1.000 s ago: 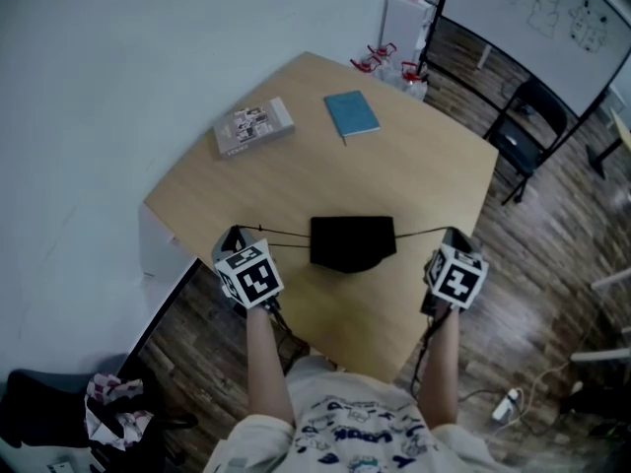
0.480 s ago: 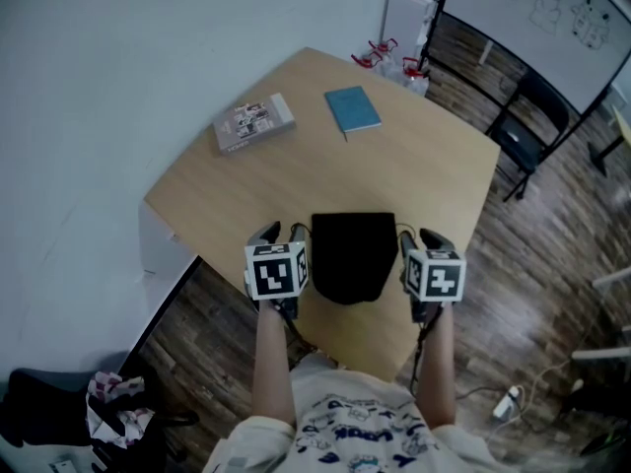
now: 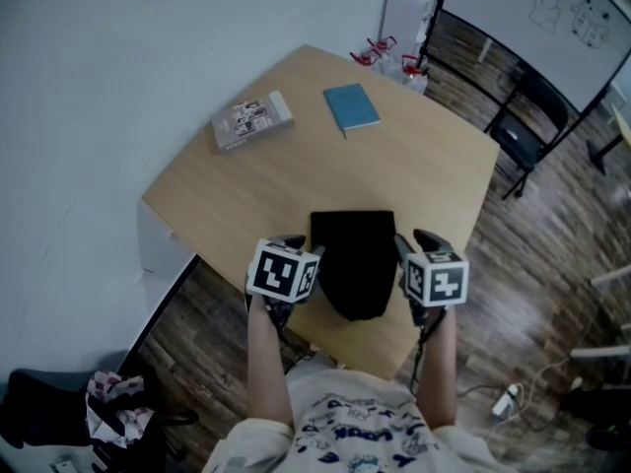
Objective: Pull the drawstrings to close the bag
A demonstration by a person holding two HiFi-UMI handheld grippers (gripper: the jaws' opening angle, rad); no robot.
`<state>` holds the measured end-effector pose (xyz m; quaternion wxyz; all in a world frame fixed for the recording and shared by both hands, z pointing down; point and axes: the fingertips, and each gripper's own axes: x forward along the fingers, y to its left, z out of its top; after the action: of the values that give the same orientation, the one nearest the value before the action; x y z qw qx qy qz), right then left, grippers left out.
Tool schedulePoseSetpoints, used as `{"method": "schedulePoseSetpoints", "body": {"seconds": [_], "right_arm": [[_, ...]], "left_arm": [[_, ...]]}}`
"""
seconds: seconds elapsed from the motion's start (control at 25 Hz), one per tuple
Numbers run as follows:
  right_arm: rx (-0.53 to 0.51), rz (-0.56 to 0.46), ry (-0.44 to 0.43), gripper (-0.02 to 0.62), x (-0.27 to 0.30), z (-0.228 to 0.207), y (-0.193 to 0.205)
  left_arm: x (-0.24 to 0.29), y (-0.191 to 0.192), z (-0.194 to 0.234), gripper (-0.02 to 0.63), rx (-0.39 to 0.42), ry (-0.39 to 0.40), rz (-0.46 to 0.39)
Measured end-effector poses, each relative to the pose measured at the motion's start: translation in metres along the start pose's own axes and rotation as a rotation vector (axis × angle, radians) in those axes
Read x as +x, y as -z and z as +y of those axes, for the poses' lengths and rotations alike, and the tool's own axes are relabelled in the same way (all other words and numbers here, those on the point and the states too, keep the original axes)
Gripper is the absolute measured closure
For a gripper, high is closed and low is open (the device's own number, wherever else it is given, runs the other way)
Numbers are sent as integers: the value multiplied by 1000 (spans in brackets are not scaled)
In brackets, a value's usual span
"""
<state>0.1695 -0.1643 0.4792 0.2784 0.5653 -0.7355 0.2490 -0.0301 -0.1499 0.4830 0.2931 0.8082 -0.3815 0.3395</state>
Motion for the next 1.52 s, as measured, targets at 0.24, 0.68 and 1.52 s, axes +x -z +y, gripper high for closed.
{"method": "schedulePoseSetpoints", "body": {"seconds": [0.24, 0.68, 1.52], "right_arm": [[-55, -57, -315, 451, -11, 82, -12], [-111, 81, -314, 451, 20, 105, 22], [-3, -509, 11, 581, -51, 60, -74]], "left_arm": [[8, 0, -24, 459, 39, 89, 15], [4, -6, -52, 468, 31, 240, -51], [-21, -69, -45, 582, -20, -36, -453]]}}
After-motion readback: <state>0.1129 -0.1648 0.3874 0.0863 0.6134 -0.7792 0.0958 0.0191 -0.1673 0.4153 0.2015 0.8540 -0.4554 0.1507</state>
